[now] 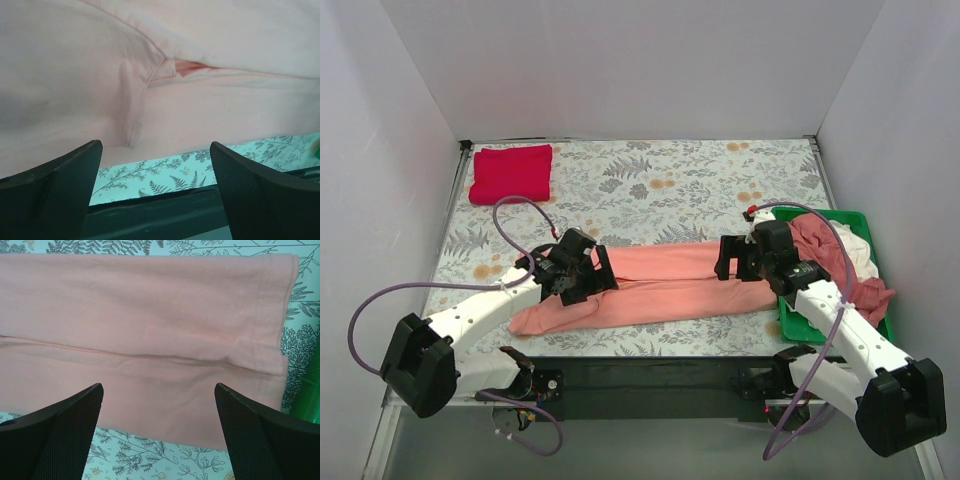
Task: Fold and stack the t-shirts
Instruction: Fold the tshirt
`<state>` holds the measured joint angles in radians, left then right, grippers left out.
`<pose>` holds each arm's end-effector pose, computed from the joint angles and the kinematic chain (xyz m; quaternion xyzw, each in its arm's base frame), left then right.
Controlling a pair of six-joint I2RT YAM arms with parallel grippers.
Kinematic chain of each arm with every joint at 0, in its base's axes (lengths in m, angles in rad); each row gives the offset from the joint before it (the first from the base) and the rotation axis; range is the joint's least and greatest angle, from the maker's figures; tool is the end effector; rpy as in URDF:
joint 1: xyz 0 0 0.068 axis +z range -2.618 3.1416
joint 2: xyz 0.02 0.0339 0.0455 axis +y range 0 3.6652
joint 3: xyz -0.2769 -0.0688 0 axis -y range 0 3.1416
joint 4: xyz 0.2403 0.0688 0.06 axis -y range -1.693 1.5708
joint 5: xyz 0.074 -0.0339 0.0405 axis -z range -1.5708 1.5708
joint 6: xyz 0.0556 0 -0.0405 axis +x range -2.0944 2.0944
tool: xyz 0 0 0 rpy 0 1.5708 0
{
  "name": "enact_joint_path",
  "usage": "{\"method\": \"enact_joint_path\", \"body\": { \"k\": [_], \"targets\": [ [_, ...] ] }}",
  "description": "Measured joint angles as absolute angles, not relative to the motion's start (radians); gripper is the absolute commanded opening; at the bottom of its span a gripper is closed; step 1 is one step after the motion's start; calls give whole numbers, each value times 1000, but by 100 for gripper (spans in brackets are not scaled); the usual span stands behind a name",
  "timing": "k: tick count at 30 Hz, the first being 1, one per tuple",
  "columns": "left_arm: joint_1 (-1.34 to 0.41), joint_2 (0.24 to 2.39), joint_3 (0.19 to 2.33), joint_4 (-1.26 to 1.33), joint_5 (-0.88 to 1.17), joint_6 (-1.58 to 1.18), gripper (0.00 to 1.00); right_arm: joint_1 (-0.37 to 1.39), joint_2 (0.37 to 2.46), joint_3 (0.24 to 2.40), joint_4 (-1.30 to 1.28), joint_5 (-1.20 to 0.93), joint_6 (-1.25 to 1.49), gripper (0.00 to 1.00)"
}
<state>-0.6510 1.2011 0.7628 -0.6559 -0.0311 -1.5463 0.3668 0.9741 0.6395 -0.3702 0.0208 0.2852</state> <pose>0.1780 -0.1334 0.2089 -0.4239 0.8743 -0.2033 0.1208 0.1963 0.0742 0.2364 -0.0327 0.9071 0.1254 0.4005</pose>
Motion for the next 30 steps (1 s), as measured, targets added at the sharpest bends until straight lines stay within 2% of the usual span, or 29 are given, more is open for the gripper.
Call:
{"method": "enact_joint_path", "body": {
  "k": [4, 14, 24, 30],
  "targets": [
    [-650, 1251, 810, -634, -44, -1558, 89, 367, 1027, 651, -370, 7, 281, 98],
    [-661, 1490, 838, -525, 71, -1531, 89, 367, 1039, 665, -364, -4, 271, 98],
    [-678, 1450, 826, -521, 80, -1518, 89, 367, 1030, 665, -364, -4, 269, 98],
    [-667, 1354, 900, -667, -90, -1612, 92, 367, 1043, 666, -360, -18, 257, 98]
  ]
}}
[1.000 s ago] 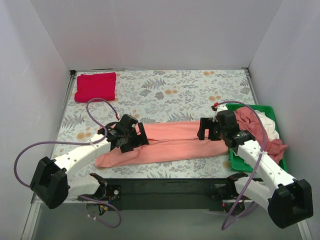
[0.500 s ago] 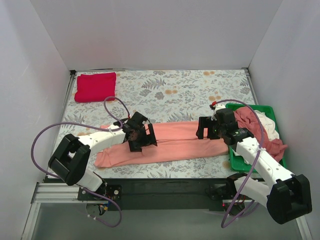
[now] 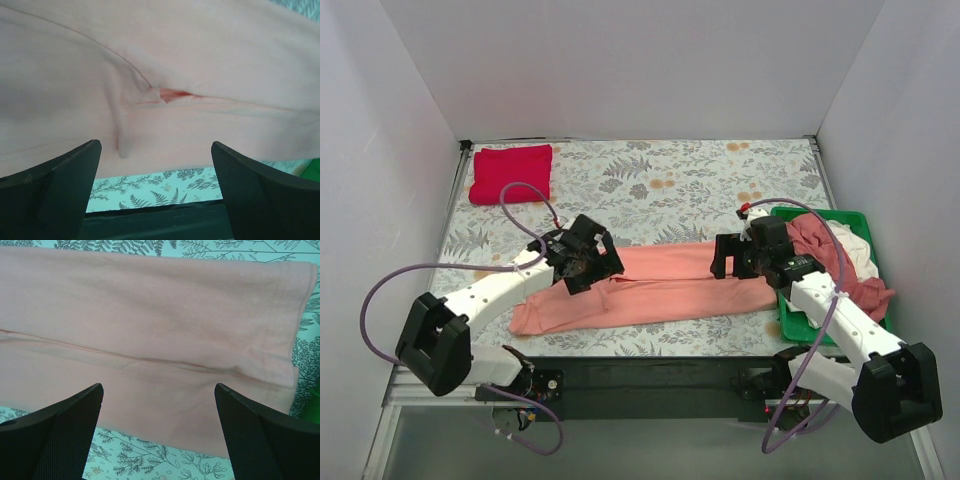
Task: Fold and stack the t-shirts
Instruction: Fold the tshirt
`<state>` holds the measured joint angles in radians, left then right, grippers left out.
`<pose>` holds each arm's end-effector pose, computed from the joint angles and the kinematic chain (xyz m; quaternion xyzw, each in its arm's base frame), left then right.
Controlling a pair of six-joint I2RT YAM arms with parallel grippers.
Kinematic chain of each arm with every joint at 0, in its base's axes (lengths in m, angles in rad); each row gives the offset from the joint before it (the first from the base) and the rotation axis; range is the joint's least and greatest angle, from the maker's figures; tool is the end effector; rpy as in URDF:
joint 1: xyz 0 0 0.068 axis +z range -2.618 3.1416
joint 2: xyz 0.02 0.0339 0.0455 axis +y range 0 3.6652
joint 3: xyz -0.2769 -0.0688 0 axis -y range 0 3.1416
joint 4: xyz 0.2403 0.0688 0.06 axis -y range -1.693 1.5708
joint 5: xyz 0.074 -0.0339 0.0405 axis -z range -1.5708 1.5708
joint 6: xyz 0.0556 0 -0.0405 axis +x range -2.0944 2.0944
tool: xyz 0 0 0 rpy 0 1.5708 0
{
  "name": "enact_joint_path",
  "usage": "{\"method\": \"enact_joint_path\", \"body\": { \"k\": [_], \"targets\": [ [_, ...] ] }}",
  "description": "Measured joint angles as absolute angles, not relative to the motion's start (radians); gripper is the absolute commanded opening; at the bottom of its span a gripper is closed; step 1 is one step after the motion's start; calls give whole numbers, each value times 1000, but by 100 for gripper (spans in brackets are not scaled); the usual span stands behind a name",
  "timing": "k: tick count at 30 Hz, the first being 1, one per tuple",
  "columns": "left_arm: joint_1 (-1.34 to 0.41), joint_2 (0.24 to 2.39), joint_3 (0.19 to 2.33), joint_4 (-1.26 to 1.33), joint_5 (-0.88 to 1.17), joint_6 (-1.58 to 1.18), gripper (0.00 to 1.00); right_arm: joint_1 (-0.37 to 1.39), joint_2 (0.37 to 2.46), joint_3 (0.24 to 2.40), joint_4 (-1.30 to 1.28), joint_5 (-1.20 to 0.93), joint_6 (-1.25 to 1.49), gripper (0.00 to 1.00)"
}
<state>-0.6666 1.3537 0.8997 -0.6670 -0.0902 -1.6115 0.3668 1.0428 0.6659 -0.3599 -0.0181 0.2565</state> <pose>0.2066 -0.1561 0.2159 -0.4521 0.8626 -0.1839 0.1331 0.2069 0.0806 0.2330 -0.0541 0.9127 0.1321 0.3830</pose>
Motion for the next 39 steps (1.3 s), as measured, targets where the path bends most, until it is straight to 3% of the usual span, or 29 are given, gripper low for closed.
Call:
{"method": "enact_joint_path", "body": {
  "k": [9, 16, 24, 30, 39],
  "targets": [
    [-377, 1361, 788, -700, -96, -1692, 92, 367, 1269, 721, -311, -80, 231, 98],
    [-344, 1500, 834, -699, -101, -1703, 92, 367, 1409, 764, -270, -81, 213, 98],
    [-335, 1814, 1172, -771, -121, -1654, 91, 367, 1464, 747, -234, -83, 207, 98],
    [-337, 2067, 1530, -781, -104, -1572, 91, 393, 1322, 603, -157, -129, 229, 98],
    [-406, 2470, 2144, -646, 18, -1442, 91, 681, 1127, 452, -149, -271, 381, 98]
  ]
}}
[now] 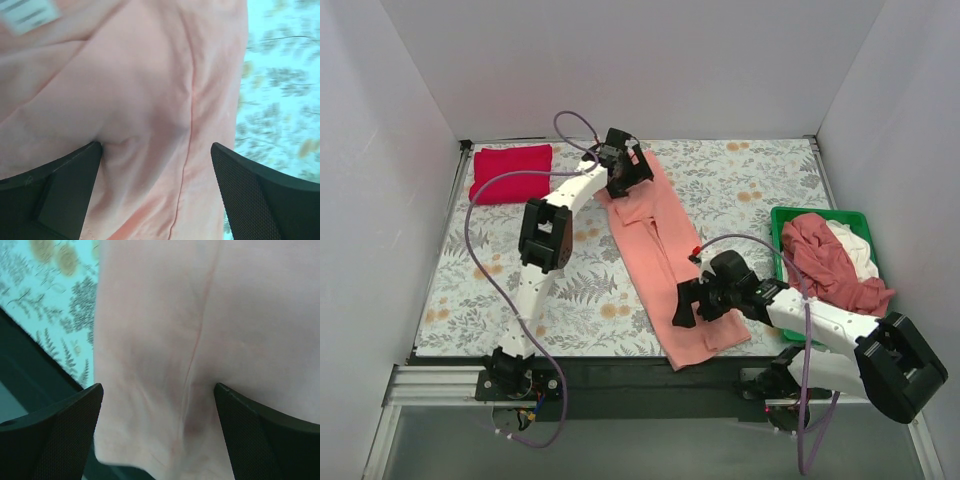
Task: Fold and stack the t-shirts
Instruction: Fold the tshirt
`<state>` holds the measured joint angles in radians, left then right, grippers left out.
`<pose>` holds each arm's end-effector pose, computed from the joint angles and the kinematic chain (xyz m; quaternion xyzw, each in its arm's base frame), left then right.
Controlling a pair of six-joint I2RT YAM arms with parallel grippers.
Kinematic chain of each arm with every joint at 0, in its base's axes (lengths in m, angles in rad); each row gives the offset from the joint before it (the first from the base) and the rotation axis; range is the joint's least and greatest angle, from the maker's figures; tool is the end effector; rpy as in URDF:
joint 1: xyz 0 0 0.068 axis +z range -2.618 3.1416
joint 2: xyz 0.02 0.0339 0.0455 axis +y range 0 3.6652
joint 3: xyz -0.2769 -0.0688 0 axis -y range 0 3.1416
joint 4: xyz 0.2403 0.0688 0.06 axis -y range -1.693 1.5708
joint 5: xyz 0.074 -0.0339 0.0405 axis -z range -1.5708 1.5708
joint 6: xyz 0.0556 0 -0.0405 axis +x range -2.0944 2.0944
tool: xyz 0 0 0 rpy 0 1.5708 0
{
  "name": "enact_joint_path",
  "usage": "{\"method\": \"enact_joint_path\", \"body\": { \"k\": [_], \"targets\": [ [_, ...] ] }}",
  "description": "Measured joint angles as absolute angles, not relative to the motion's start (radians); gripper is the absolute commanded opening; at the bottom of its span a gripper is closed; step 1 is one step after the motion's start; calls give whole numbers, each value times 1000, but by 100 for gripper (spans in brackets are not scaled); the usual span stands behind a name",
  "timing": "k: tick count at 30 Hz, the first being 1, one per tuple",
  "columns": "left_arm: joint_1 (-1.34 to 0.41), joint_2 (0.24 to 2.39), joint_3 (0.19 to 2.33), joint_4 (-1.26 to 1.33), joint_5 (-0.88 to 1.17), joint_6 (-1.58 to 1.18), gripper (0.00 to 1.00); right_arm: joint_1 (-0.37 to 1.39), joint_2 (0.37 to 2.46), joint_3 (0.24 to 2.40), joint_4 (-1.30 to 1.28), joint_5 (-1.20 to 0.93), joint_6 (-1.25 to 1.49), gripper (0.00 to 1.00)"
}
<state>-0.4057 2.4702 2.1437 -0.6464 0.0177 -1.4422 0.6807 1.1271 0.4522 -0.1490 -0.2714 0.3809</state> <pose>0.5110 -0.2206 0.1584 -0.4711 0.8314 -0.2401 0.1707 0.1561 0.1456 0.1667 -0.1866 0.9048 0.2916 0.2480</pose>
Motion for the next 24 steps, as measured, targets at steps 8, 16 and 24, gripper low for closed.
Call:
{"method": "enact_joint_path", "body": {
  "k": [8, 16, 24],
  "targets": [
    [-436, 2671, 2375, -409, 203, -1496, 95, 889, 1316, 575, -101, -311, 431, 98],
    [-435, 2745, 2436, -272, 242, -1626, 96, 929, 1388, 645, -109, -309, 430, 98],
    [-455, 2723, 2434, -291, 106, -1610, 98, 936, 1268, 647, -184, -225, 438, 98]
  ]
}}
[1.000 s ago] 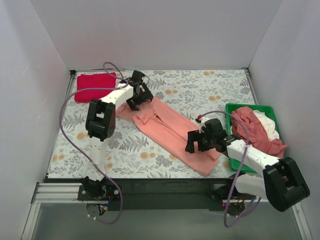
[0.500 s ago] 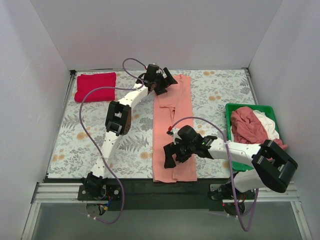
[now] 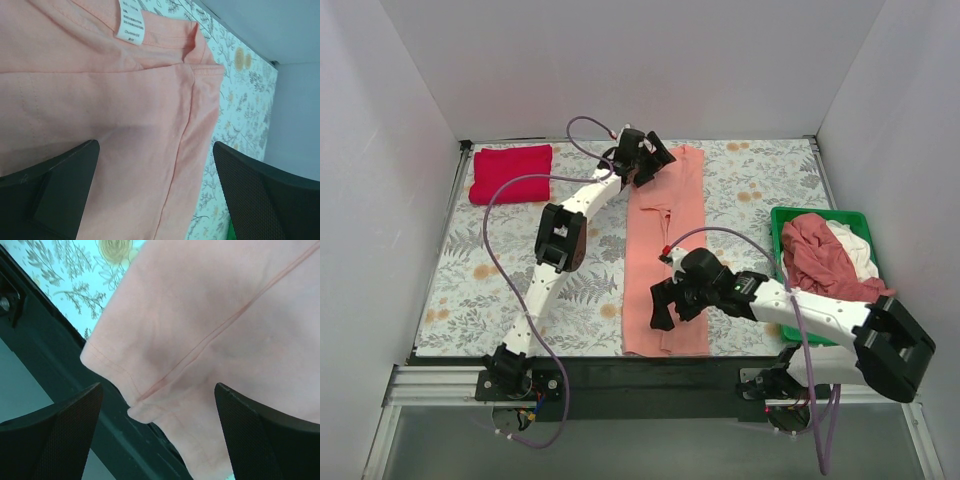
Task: Fold and stack the t-shirts
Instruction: Fold the tshirt
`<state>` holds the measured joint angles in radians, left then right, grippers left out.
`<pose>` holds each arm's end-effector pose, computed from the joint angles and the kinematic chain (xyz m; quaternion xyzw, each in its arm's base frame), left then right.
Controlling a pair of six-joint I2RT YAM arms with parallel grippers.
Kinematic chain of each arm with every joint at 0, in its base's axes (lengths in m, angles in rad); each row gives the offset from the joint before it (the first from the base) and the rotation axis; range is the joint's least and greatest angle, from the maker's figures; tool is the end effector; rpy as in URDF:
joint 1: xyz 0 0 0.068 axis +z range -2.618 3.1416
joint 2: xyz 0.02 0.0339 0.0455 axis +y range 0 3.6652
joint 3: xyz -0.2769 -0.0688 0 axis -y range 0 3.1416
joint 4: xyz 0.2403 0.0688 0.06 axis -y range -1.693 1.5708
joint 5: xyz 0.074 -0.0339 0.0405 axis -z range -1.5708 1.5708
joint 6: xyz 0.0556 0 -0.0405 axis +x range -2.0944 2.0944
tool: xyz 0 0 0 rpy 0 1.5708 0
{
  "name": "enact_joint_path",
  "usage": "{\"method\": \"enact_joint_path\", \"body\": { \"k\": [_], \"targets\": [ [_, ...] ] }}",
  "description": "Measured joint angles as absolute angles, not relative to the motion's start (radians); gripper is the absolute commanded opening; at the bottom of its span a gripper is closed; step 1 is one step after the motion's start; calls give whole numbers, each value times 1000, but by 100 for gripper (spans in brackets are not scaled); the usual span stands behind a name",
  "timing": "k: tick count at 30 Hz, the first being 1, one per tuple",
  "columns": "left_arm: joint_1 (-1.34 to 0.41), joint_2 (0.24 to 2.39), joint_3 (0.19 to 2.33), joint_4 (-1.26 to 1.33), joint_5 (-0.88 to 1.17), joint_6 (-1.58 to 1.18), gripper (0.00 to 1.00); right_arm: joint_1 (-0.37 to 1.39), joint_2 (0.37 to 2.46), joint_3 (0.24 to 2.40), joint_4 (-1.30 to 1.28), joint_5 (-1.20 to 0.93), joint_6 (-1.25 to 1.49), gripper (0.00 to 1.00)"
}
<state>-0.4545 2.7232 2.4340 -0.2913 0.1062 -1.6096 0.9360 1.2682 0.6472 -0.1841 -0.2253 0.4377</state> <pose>0.5622 -0.2812 0.1441 -0.4586 0.7499 -0.4312 0.2034 0.1422 0.2140 0.1944 -0.2680 0.8829 0.3160 0.2209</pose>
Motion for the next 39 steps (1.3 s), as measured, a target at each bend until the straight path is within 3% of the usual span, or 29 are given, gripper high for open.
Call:
{"method": "enact_joint_path", "body": {
  "k": [6, 13, 17, 23, 28, 33, 39],
  "targets": [
    [-447, 2590, 2355, -371, 39, -1527, 98, 936, 1046, 646, -203, -93, 474, 98],
    [-454, 2126, 2089, -425, 62, -1416, 98, 936, 809, 572, -229, 91, 577, 99],
    [-525, 1779, 1781, -421, 4, -1406, 98, 935, 762, 509, -260, 120, 661, 98],
    [-671, 1431, 1263, -434, -23, -1499, 98, 935, 756, 462, -326, 108, 688, 98],
    [-807, 1287, 924, -525, -18, -1596, 98, 931, 750, 453, -398, 75, 693, 98],
    [-924, 1149, 793, -613, 14, -1676, 98, 931, 744, 419, -451, -29, 712, 98],
    [-966, 1141, 702, -630, 91, -1721, 85, 931, 753, 368, -483, -111, 745, 94]
  ]
}}
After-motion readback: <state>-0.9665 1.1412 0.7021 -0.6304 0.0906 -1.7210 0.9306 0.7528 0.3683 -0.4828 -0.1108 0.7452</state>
